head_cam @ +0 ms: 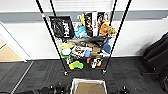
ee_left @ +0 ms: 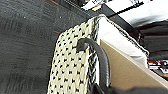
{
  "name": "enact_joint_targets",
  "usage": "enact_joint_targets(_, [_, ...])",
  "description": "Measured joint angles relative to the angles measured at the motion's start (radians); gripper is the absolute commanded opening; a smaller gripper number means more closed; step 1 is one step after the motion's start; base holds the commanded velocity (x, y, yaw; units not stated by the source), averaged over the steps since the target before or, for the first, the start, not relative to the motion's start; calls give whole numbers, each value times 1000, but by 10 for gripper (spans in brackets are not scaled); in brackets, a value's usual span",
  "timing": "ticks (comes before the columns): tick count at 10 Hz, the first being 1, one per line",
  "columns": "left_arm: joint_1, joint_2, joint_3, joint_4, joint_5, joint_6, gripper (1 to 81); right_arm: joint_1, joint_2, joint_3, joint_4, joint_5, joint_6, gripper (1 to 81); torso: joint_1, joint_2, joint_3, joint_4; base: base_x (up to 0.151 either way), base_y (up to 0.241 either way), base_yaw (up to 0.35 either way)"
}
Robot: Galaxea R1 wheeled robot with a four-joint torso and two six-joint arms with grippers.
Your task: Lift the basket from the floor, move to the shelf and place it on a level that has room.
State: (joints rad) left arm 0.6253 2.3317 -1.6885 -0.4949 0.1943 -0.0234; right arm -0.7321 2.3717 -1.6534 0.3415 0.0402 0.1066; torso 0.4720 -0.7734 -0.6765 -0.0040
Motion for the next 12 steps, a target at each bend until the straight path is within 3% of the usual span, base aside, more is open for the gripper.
enact_joint_targets(4, [17, -36, 53, 0, 1, 0, 10, -16, -57, 100, 0, 26, 7, 10, -90, 135, 104, 0, 0, 0, 0])
enact_joint_targets(8, [59, -60, 90, 0, 6, 1, 10, -51, -64, 117, -1, 38, 8, 10, -181, 272, 207, 0, 0, 0, 0])
enact_joint_targets(12, [55, -36, 111, 2, -4, 3, 10, -44, -36, 117, -3, 38, 7, 10, -270, 407, 269, 0, 0, 0, 0])
